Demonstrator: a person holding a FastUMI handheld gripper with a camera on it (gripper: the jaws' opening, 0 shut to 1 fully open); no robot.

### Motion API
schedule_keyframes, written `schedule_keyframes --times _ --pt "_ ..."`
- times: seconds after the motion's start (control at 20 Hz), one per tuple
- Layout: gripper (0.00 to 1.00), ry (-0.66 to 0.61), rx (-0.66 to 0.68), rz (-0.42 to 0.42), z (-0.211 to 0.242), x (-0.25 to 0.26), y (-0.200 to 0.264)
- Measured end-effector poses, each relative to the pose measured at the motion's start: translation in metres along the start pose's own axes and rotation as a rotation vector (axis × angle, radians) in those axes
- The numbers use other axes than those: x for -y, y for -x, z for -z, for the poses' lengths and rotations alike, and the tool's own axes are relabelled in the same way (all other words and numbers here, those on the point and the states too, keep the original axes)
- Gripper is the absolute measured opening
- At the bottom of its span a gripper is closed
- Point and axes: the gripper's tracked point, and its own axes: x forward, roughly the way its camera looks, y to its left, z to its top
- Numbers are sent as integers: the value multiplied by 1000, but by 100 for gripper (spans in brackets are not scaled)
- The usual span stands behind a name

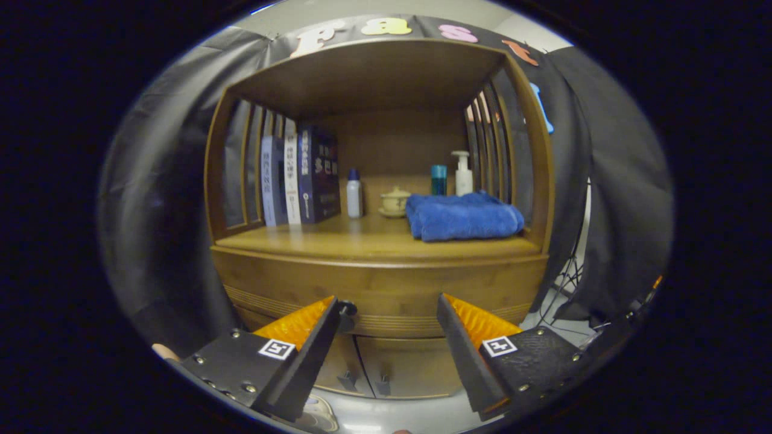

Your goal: Pull open the drawer, take out the items inside it, and place them on the countertop above the cabinet.

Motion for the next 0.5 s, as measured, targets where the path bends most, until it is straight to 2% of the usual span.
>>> schedule_keyframes --times 0.15,0.35,0.5 --pt "97 6 -10 -31 15 -33 -21" --pt "97 50 -33 -29 27 -54 -47" --pt "79 71 -34 -7 30 -57 -65"
